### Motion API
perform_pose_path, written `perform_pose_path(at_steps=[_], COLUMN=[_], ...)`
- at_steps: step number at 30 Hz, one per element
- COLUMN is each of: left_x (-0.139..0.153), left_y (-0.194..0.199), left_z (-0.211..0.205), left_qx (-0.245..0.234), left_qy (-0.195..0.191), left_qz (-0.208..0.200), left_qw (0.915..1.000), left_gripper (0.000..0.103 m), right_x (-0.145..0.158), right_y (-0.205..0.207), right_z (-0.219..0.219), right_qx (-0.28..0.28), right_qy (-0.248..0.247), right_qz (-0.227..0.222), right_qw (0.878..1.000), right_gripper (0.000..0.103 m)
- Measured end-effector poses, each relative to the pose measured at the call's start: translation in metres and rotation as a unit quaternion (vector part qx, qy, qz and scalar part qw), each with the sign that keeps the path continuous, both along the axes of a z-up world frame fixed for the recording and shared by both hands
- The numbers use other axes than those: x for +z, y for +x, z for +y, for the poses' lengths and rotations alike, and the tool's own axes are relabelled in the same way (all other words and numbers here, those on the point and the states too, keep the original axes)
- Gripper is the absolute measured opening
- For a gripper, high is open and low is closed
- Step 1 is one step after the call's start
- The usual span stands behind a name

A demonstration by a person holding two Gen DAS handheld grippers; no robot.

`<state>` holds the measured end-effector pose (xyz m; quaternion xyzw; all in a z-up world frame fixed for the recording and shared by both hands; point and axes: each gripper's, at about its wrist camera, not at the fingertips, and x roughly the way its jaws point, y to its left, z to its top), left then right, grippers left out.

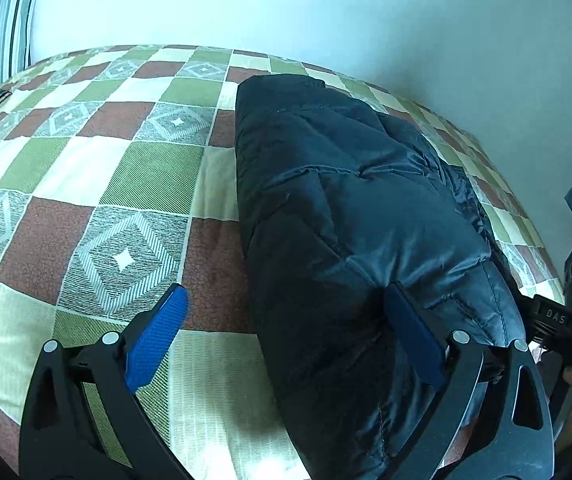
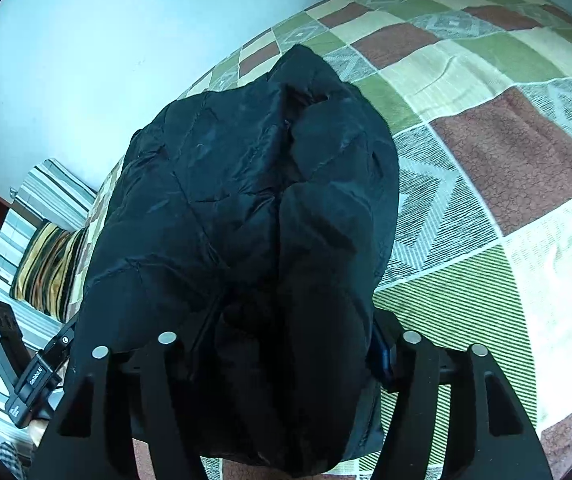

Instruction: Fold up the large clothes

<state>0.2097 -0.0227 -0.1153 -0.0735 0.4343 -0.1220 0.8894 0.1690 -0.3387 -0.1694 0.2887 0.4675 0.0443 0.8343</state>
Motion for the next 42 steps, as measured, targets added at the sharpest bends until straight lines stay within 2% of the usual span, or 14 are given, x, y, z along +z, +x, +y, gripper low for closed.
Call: perform_pose_path(at_steps=[9, 19, 23, 31, 35, 42], left_x=[0.007, 0.018, 0.032, 0.062, 0.075, 0.095], left_y=[-0.009, -0.026, -0.040, -0.071, -0.085, -0.102], left_z=[-0.002, -0.004, -0.007, -0.028, -0.031, -0.034], left_qx=[0.014, 0.022, 0.020, 0.023, 0.028, 0.037], left_qy=[0.025, 0.043, 0.048, 0.093, 0.097, 0.091], left_qz=[-0.014, -0.020, -0.031, -0.074, -0.088, -0.110], left_qw=[0.9995, 0.9986, 0.9982, 0.9926, 0.9909, 0.9890], left_gripper=[0.099, 0.099, 0.099, 0.099, 0.099, 0.099], right_x=[0.028, 0.061, 0.074, 0.098, 0.107, 0.121], right_y=[-0.017, -0.032, -0.044, -0.059, -0.065, -0.081], right_z=[0.009, 0.032, 0.037, 0.055, 0.065, 0.077], right_qx=[-0.002, -0.018, -0.024, -0.016, -0.012, -0.008], right_qy=[-0.086, -0.170, -0.182, -0.212, -0.228, -0.237], right_qz=[-0.020, -0.043, -0.053, -0.075, -0.089, -0.107], right_qw=[0.996, 0.984, 0.982, 0.974, 0.969, 0.966], right_gripper=[0.065, 0.069, 0.069, 0.069, 0.075, 0.076])
